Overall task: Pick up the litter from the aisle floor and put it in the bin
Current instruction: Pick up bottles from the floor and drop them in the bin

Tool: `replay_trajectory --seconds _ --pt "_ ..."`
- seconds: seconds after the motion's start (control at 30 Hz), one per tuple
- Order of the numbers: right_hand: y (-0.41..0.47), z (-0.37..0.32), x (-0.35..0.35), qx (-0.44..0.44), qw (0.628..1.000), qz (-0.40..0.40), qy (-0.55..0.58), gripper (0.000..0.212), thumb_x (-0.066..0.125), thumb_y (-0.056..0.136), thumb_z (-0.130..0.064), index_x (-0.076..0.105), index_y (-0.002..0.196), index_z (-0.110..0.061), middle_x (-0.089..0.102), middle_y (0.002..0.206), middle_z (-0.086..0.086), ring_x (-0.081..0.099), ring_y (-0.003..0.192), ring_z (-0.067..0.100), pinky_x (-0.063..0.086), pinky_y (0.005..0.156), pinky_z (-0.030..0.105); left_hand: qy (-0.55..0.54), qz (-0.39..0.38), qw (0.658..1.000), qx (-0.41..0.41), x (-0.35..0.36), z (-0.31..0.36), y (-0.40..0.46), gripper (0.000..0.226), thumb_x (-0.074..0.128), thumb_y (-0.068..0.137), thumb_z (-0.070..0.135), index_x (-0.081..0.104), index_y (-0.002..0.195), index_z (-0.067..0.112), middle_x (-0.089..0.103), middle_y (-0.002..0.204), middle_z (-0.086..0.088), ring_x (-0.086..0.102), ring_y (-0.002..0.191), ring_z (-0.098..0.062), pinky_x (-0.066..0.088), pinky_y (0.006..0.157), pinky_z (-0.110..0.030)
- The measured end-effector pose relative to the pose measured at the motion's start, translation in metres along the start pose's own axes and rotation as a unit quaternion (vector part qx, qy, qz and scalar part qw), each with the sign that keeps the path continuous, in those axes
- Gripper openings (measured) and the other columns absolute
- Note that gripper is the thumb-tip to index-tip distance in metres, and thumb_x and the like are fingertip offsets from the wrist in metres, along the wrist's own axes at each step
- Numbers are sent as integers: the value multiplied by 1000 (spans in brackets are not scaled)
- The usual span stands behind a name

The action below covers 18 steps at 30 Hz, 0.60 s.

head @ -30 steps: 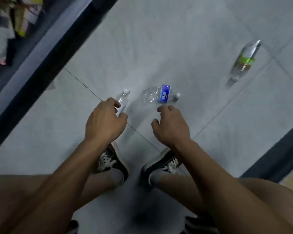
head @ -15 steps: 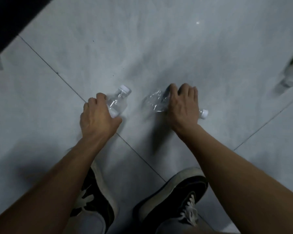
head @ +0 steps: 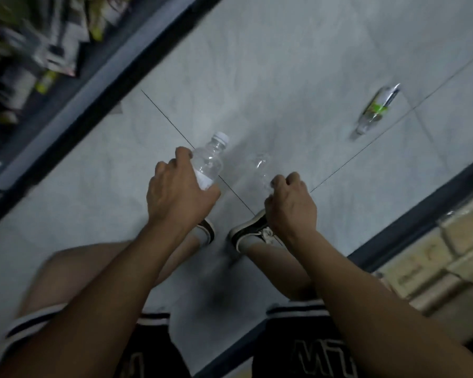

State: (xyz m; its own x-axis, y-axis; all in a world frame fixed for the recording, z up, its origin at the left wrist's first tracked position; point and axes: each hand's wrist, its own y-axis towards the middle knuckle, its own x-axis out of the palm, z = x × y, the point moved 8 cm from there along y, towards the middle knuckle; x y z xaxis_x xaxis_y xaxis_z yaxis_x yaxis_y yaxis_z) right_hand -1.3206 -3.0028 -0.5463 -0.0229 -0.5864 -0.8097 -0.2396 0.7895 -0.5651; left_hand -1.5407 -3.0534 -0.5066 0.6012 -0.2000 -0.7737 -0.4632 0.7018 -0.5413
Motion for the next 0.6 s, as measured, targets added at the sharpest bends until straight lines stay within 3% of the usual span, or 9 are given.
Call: replay_trajectory --seconds 0.17,0.33,0.47,0.6 --pt "-91 -55 -143 -9 1000 7 9 17 57 94 -24 55 107 -13 52 104 6 52 94 26 48 65 38 6 11 999 44 -158 42 -82 65 70 69 45 41 122 23 42 92 7 51 101 -26 43 71 -36" --pt "-154 -114 -278 -41 997 67 25 20 62 85 -19 56 100 -7 55 97 12 52 92 32 43 62 38 4 37 996 80 -292 66 -136 62 67 70 45 42 122 22 59 103 1 50 99 -23 41 68 -35" --pt "-181 -154 -338 -74 991 102 36 23 63 78 -23 51 91 -8 52 90 10 48 87 31 37 58 36 20 100 986 133 -365 73 -159 61 68 69 50 41 118 25 58 100 1 46 90 -20 36 62 -33" --pt "-193 -175 -366 -73 987 116 79 24 62 77 -26 44 85 -12 47 89 5 49 74 33 43 57 38 28 137 981 137 -401 60 -170 65 68 69 53 39 120 26 62 105 1 50 100 -22 36 65 -32"
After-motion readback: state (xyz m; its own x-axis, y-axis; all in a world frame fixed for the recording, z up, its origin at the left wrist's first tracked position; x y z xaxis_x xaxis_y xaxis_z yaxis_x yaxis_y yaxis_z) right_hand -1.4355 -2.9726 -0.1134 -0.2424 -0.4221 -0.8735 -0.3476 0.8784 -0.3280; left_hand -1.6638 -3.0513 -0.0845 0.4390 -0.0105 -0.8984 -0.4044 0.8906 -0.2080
